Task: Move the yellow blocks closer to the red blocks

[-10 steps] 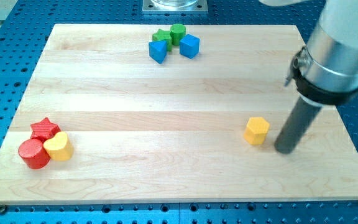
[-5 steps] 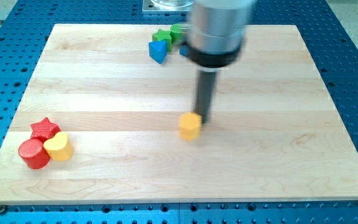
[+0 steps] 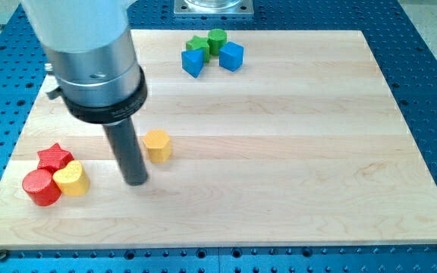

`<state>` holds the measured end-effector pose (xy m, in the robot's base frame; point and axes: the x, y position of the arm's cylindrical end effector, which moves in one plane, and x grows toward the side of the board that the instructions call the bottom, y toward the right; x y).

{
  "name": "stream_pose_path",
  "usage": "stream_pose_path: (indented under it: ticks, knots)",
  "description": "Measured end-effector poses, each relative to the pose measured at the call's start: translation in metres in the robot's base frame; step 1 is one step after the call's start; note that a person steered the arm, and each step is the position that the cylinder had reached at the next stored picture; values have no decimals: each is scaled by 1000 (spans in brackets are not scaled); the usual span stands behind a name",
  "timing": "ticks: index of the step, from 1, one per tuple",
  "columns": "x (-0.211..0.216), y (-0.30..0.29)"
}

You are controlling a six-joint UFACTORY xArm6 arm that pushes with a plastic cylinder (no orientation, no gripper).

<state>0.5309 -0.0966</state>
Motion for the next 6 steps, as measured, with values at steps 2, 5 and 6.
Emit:
stream_pose_path:
  ticks: [2,5,6]
  knots:
    - [-44,5]
    - [-57,-23]
    - [-45,-81]
